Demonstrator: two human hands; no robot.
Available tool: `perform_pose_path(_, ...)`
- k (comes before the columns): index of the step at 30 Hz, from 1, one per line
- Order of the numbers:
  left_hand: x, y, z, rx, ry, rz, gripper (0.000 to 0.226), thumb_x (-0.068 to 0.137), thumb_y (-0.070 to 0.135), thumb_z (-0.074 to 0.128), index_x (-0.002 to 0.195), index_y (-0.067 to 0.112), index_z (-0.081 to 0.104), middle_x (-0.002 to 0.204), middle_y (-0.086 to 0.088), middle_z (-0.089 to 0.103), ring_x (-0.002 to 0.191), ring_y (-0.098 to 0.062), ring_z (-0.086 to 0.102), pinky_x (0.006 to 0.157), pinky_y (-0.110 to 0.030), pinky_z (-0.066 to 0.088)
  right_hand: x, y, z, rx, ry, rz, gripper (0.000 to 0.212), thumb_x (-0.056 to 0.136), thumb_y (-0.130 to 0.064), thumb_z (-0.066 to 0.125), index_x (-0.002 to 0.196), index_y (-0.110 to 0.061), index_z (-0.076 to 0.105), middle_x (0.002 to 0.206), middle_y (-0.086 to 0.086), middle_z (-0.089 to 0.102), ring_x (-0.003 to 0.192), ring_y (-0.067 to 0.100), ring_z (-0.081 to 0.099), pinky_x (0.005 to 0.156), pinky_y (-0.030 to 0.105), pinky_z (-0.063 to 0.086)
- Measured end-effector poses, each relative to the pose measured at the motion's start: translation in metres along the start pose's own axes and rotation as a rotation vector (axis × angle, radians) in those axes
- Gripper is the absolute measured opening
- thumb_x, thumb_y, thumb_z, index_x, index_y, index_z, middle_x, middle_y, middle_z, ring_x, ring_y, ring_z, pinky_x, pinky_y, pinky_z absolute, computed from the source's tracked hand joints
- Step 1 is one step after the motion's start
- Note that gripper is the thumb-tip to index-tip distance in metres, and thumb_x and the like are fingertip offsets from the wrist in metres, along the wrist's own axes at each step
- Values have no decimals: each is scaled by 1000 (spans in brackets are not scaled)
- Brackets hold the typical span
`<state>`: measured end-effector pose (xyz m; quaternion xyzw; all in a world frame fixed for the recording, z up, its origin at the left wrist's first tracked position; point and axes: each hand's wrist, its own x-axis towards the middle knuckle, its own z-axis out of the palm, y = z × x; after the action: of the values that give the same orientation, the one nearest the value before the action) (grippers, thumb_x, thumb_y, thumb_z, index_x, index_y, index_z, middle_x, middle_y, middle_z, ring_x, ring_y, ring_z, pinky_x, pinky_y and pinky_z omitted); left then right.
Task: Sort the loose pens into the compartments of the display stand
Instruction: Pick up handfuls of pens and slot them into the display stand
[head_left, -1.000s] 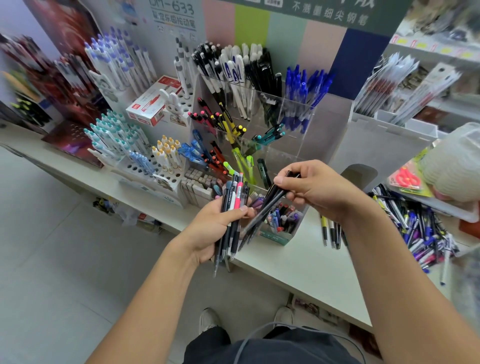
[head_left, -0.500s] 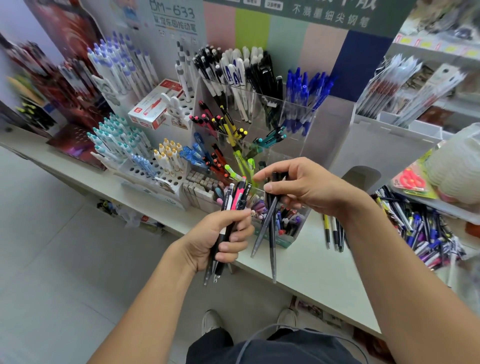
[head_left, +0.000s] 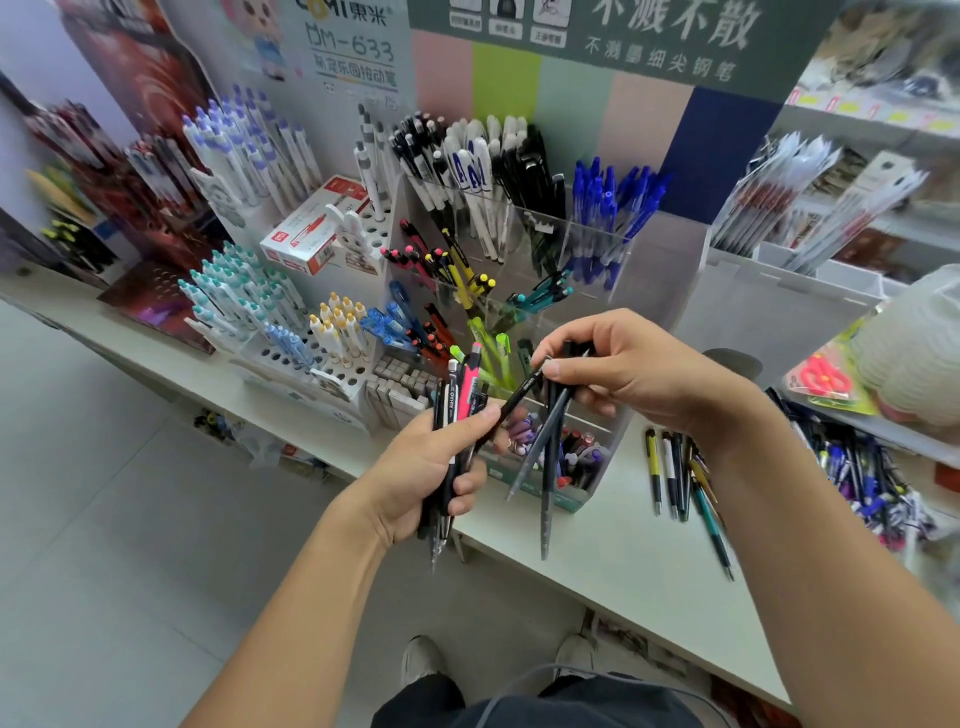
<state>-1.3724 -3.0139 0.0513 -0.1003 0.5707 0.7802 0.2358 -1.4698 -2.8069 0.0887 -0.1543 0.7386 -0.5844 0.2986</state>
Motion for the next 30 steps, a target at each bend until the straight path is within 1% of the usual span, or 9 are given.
perform_pose_path(1, 0, 4, 2, 67, 36, 22, 37, 94, 32, 62, 118, 5, 66, 85, -3, 65, 45, -10, 37, 36, -21, 33, -1, -1, -2, -10, 12, 0, 11, 94, -2, 64, 102, 4, 69, 72, 12, 59, 50, 12, 49, 40, 18, 41)
perform_pose_path(3, 0, 12, 8, 230, 82, 49, 19, 97, 33, 62, 99, 17, 73, 66, 6, 64, 46, -12, 40, 40, -25, 37, -3, -3, -3, -27, 76, -16, 10, 95, -3, 64, 102, 1, 70, 74, 14, 60, 52, 15, 49, 41, 18, 42)
perform_pose_path(6, 4, 22, 17, 311, 108, 75, 28, 98, 32, 62, 75, 19, 57, 51, 10, 54, 45, -14, 41, 43, -28, 40, -3, -6, 0, -41, 232, -89, 10, 97, -3, 63, 103, -2, 70, 76, 11, 63, 55, 14, 52, 43, 20, 44)
perform_pose_path(11, 9, 32, 23, 386, 45, 55, 29, 99, 37, 61, 84, 12, 63, 56, 8, 57, 49, -17, 48, 44, -28, 42, -6, -10, 6, -56, 372, -151, 11, 99, -4, 61, 106, -3, 69, 75, 9, 61, 53, 13, 52, 43, 22, 45)
perform_pose_path(16, 14, 30, 24, 350, -108, 33, 35, 104, 33, 51, 112, 0, 59, 87, -10, 73, 46, -12, 38, 41, -25, 37, -9, -6, 7, 47, 382, -132, 13, 99, -3, 59, 109, 0, 67, 84, 16, 61, 51, 9, 49, 38, 19, 39)
perform_pose_path(20, 13, 24, 27, 279, -137, 32, 33, 104, 32, 51, 103, -1, 58, 84, -10, 70, 45, -11, 35, 38, -22, 34, -13, -4, 6, 230, 325, -55, 12, 101, -6, 56, 109, -3, 66, 78, 6, 67, 50, 7, 44, 38, 16, 36)
perform_pose_path(24, 13, 20, 28, 208, -162, 6, 44, 104, 31, 50, 118, -10, 51, 77, -4, 64, 44, -9, 33, 38, -20, 31, -12, -2, 8, 385, 282, 7, 12, 100, -11, 59, 109, -4, 63, 78, 4, 64, 51, 6, 41, 38, 14, 33)
perform_pose_path(28, 12, 19, 27, 157, -191, -16, 41, 104, 32, 49, 125, -3, 51, 73, -2, 57, 43, -9, 32, 37, -19, 31, -12, -1, 11, 516, 226, 85, 35, 96, -22, 63, 120, 4, 64, 76, 2, 66, 50, 4, 36, 36, 11, 27)
perform_pose_path(30, 11, 17, 27, 132, -200, -24, 41, 103, 32, 49, 126, -2, 53, 72, -2, 56, 43, -8, 31, 37, -18, 31, -11, -1, 15, 537, 170, 141, 34, 96, -24, 62, 115, 4, 66, 71, 5, 62, 45, 4, 34, 36, 12, 23)
